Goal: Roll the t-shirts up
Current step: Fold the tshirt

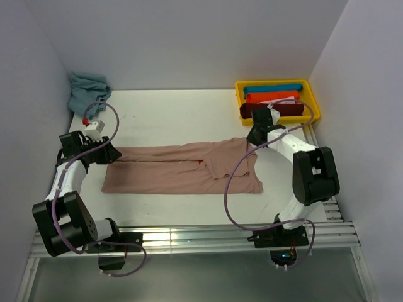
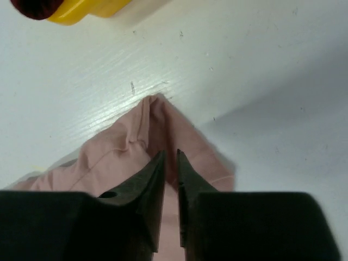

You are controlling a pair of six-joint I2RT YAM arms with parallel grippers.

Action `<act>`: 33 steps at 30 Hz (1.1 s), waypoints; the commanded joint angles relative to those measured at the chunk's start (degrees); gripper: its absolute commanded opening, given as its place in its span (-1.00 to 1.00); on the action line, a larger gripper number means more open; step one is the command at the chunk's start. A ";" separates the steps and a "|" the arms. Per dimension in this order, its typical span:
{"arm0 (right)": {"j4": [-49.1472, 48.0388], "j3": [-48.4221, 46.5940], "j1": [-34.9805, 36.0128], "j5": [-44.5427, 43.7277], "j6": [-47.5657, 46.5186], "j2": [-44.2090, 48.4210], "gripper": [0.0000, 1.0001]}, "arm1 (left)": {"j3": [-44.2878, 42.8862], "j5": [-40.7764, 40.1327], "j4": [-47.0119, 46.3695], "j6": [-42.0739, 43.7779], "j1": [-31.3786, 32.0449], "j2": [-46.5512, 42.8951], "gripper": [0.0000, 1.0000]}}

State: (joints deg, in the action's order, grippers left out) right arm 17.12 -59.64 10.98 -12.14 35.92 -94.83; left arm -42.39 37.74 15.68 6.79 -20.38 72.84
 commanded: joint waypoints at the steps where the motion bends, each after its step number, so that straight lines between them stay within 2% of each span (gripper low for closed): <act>1: 1.07 -0.14 -0.44 0.54 -1.73 1.92 -0.30 | 0.20 1.46 -1.88 0.51 0.25 -1.65 -0.22; 5: 1.59 3.38 0.52 1.68 -0.94 5.61 -0.03 | 0.12 0.85 -2.15 0.16 0.17 -1.91 -0.18; 13: 1.77 11.37 8.61 0.19 4.06 14.49 -0.01 | -5.41 -8.02 -0.22 -0.73 0.08 2.29 -0.12; 17: 0.37 16.04 8.88 0.01 5.38 17.22 0.14 | -8.58 -11.80 1.10 0.42 0.08 5.90 -0.11; 29: -0.43 23.77 9.76 2.30 7.58 25.48 0.15 | -19.74 -11.63 6.55 2.79 0.17 21.28 -0.11; 33: 0.28 24.48 9.41 0.37 7.32 24.96 0.25 | -22.55 -12.07 7.17 2.53 0.17 26.12 -0.12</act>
State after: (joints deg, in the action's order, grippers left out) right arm 18.00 -35.88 20.38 -10.04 42.72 -69.87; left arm -61.87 26.00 21.50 8.54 -20.38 96.88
